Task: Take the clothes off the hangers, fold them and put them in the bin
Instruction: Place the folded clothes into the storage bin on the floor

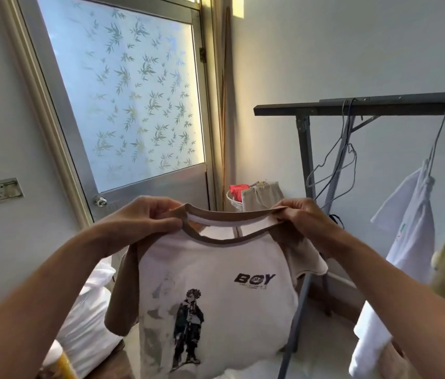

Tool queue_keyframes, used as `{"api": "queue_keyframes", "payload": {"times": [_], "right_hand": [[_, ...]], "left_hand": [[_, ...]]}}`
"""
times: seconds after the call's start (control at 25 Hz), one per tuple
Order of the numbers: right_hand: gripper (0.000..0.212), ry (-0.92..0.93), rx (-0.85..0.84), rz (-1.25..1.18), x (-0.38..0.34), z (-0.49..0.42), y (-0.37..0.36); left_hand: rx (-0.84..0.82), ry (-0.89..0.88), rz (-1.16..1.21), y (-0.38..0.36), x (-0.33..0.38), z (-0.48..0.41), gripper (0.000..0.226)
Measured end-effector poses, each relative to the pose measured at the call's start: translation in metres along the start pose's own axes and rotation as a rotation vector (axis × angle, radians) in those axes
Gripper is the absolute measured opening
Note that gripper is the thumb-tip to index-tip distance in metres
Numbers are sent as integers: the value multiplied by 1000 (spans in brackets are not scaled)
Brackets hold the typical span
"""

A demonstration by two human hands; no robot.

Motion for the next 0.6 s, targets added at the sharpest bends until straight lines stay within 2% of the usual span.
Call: {"api": "queue_keyframes", "payload": {"times": [0.12, 0.28, 0.4, 0.48, 0.52, 0.6], "right_hand": [[29, 98, -16, 101, -29, 2, -5], [36, 189, -102, 257, -52, 7, -13], [29, 116, -155, 77, -48, 10, -13], [18, 63, -211, -79, -42, 14, -15], [15, 50, -259, -89, -41, 18, -16], [29, 36, -373, 30, -39, 26, -17]], "left_hand": [[-111, 85, 65, -12, -21, 10, 39], [-6, -16, 220, -12, -18, 16, 30], [-3, -66, 355, -16, -17, 20, 55], [8, -82, 406, -16, -14, 22, 62], [24, -90, 402, -15, -13, 22, 62], [35, -92, 368, -14, -10, 22, 59]]}}
Point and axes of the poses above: each hand's wrist, its own z-axis away from the middle knuckle, its own y-axis out of the back of the hand, x = y × z, the point moved 10 cm from there along -z, towards the middle knuckle
